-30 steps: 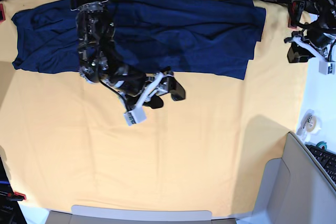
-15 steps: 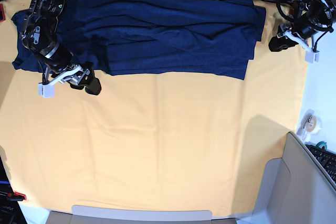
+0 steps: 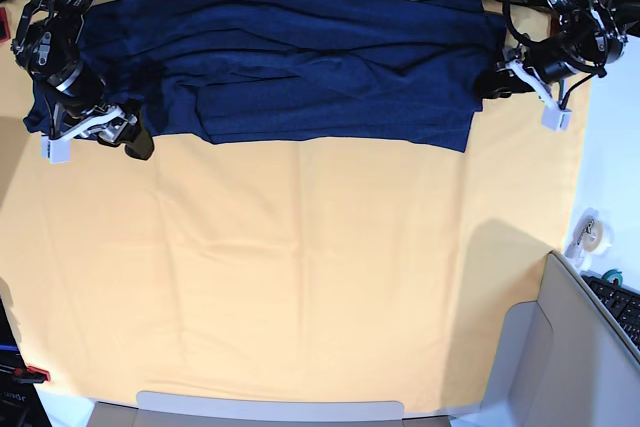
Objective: Fold the T-shirt properly
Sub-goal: 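Move the right gripper back to the shirt's sleeve end, then grasp the shirt end with the left gripper and push it inward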
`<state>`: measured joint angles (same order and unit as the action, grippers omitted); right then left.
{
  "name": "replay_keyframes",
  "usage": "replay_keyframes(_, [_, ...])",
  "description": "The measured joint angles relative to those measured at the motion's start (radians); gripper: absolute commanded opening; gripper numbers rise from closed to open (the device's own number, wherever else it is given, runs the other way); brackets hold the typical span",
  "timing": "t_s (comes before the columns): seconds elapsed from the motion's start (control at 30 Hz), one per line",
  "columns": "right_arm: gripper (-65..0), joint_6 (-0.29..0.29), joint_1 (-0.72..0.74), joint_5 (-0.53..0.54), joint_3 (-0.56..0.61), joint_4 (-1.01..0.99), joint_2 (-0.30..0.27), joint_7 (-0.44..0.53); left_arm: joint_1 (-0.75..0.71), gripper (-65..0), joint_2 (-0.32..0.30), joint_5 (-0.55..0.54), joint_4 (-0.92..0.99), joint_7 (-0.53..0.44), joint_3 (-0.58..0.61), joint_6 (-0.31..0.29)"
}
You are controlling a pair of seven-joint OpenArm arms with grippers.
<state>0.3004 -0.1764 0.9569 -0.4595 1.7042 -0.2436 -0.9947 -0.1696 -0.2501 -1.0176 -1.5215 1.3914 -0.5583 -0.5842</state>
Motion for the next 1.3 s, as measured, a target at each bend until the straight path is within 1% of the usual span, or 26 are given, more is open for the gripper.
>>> replay_keyframes(0.07, [-19.1,0.000,0.004,0.000,0.000,0.000,-0.002,0.002,0.001,-44.2,0.001,-0.001,0.001,0.000,0.012,-0.001])
replay_keyframes(0.2, [-19.1,0.000,0.004,0.000,0.000,0.000,0.000,0.001,0.001,-43.3,-0.002,-0.046,0.001,0.004,0.010,-0.004])
replay_keyframes(0.23, [-19.1,0.000,0.004,0.000,0.000,0.000,0.000,0.001,0.001,-41.9,-0.002,-0.055,0.001,0.003,0.009,-0.004])
replay_keyframes(0.3, [-19.1,0.000,0.004,0.000,0.000,0.000,0.000,0.001,0.002,-36.8,-0.002,-0.068,0.001,0.003,0.007,-0.004])
replay_keyframes(0.4, [-19.1,0.000,0.002,0.000,0.000,0.000,0.000,0.001,0.004,-32.0,-0.002,-0.070,0.001,0.003,0.006,-0.004])
replay_keyframes(0.7, [-19.1,0.000,-0.015,0.000,0.000,0.000,0.001,0.003,0.004,-31.8,-0.002,-0.068,0.001,0.003,0.001,-0.004])
replay_keyframes(0.87, [-19.1,0.000,-0.026,0.000,0.000,0.000,0.001,0.003,0.006,-31.5,-0.002,-0.068,0.037,0.001,-0.061,-0.004])
replay_keyframes(0.93, [-19.1,0.000,-0.025,0.000,0.000,0.000,0.003,0.003,0.003,-30.1,-0.002,-0.068,0.036,0.004,-0.080,-0.004])
replay_keyframes(1.03, [-19.1,0.000,-0.026,-0.003,0.000,-0.001,0.003,0.002,0.010,-25.5,-0.002,-0.068,0.036,0.003,-0.100,-0.004])
replay_keyframes(1.17, [-19.1,0.000,-0.026,-0.001,0.005,-0.001,0.003,0.003,0.020,-25.0,-0.002,-0.069,0.036,-0.001,-0.123,-0.004])
replay_keyframes(1.3, [-19.1,0.000,-0.026,0.000,0.005,-0.001,0.004,0.003,0.014,-25.0,0.001,-0.069,0.036,0.003,-0.122,-0.004])
